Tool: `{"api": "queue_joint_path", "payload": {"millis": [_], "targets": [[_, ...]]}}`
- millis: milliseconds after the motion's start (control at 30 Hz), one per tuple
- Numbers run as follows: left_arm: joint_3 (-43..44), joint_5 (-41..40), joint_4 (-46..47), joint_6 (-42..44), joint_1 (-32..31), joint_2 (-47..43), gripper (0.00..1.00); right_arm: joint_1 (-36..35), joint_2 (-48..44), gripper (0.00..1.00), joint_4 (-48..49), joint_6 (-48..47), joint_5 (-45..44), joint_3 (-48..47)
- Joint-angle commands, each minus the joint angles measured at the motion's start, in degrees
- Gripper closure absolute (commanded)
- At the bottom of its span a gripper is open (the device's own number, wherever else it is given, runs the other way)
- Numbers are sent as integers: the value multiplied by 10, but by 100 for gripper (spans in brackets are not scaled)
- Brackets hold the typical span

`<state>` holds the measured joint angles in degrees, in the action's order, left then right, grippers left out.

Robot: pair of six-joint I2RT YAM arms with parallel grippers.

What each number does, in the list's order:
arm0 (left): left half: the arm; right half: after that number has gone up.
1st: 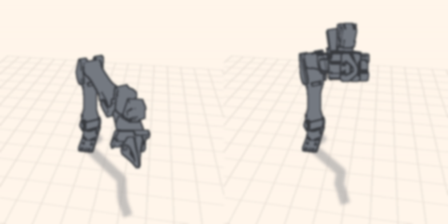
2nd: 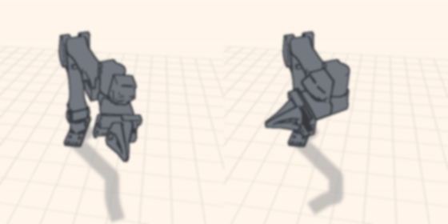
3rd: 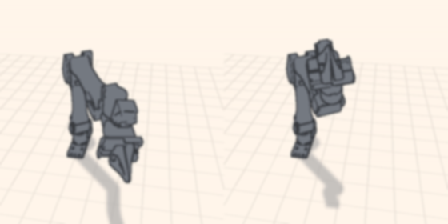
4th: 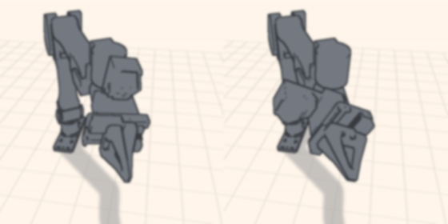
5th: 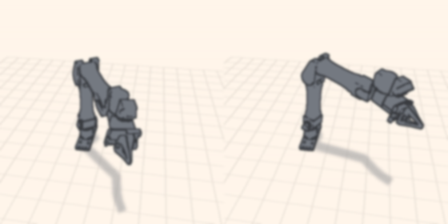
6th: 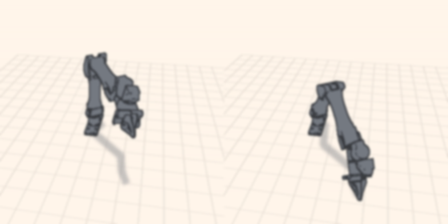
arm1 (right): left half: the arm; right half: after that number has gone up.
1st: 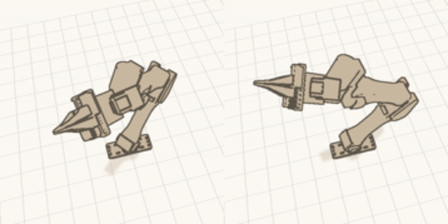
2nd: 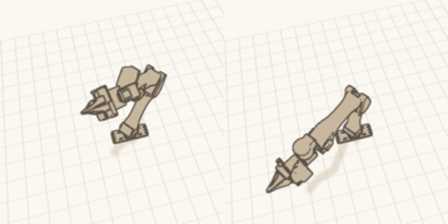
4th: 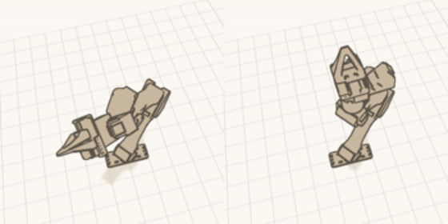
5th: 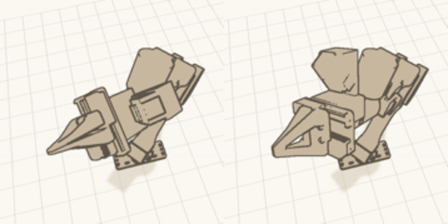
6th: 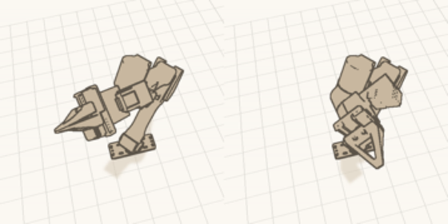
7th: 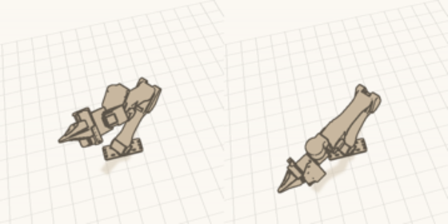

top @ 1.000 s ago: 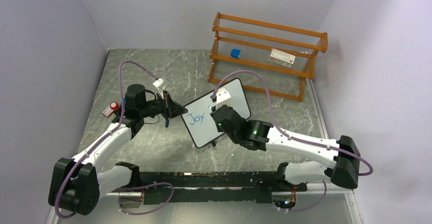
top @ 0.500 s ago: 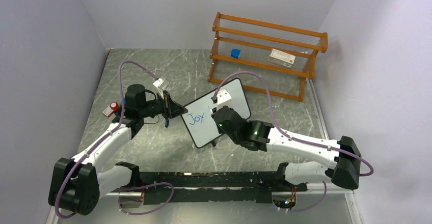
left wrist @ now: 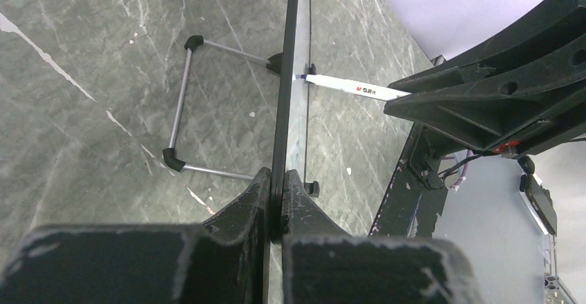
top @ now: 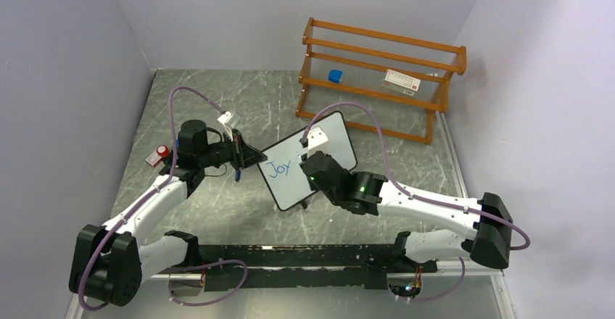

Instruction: Write a sentence on the whiteboard

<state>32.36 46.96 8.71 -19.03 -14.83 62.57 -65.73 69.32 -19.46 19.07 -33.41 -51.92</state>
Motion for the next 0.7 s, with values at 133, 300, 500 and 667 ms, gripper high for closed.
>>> {"api": "queue_joint_path", "payload": {"millis": [133, 300, 500, 667], "targets": [[-5, -52, -30, 30, 9, 13, 95, 3, 2, 100, -22, 16, 9, 4], [-5, -52, -28, 29, 9, 13, 95, 2, -6, 100, -38, 24, 17, 8], [-5, -53, -30, 29, 9, 13, 95, 2, -11, 100, -48, 30, 20, 10], [-5, -53, -30, 30, 10, 12, 95, 2, -20, 100, -55, 31, 13, 10]]}}
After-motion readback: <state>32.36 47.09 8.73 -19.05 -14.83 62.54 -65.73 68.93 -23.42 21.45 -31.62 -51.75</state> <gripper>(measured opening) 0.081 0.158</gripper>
